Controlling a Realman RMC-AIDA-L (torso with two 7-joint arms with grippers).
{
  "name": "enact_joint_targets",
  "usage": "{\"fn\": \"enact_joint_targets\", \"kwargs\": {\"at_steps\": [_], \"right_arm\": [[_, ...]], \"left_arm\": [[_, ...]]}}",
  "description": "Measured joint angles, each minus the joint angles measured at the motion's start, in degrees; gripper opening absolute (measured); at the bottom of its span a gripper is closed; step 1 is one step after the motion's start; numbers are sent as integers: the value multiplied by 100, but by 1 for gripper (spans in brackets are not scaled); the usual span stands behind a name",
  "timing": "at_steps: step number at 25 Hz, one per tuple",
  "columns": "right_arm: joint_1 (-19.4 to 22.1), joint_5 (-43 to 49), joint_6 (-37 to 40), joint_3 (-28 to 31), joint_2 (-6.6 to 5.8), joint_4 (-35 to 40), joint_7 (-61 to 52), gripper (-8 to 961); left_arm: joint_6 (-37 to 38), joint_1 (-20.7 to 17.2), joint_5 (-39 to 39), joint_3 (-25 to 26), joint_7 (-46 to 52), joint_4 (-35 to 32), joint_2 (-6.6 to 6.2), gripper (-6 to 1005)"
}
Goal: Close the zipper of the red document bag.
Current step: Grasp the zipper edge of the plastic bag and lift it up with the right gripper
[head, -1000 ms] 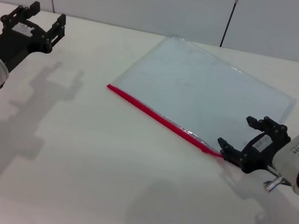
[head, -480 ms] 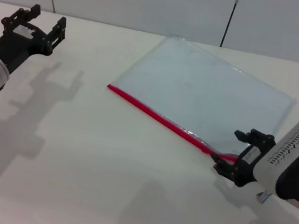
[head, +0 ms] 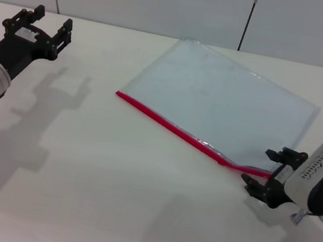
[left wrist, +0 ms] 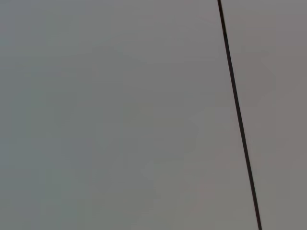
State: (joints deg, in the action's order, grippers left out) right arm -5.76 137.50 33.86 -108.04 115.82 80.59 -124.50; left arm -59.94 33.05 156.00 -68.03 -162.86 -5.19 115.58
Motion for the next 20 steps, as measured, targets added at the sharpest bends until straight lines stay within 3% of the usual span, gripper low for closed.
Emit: {"fn": "enact_joint_targets", "kwargs": {"at_steps": [12, 20], "right_arm": [[-96, 830, 94, 38, 27, 2, -257, 702], [-212, 921, 140, -2, 37, -118, -324, 702]], "left_arm": [[62, -8, 0, 9, 0, -28, -6, 613], [62, -10, 0, 9, 0, -43, -9, 611]]}}
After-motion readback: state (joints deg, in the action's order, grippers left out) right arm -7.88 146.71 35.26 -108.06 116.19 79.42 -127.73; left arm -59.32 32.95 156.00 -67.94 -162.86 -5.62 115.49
